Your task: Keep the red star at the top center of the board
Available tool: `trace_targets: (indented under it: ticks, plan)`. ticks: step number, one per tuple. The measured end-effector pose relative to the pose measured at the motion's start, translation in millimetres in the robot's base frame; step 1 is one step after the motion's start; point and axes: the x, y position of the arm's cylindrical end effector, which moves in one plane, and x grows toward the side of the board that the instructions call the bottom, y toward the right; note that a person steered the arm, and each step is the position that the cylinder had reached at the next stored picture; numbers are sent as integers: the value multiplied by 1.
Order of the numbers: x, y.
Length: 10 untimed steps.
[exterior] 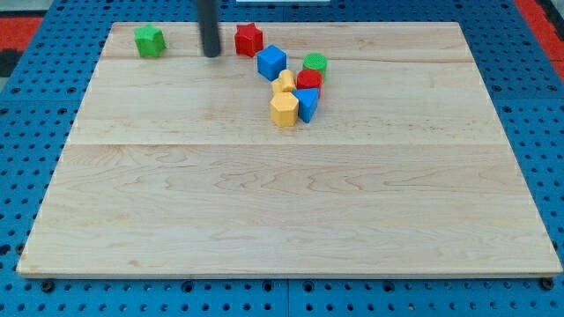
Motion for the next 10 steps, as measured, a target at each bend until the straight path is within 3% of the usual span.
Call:
trace_targets:
  ticks: [1,3,9,10]
  plan:
    - [-20,7]
    - [-34,90]
    - [-35,93]
    - [-14,67]
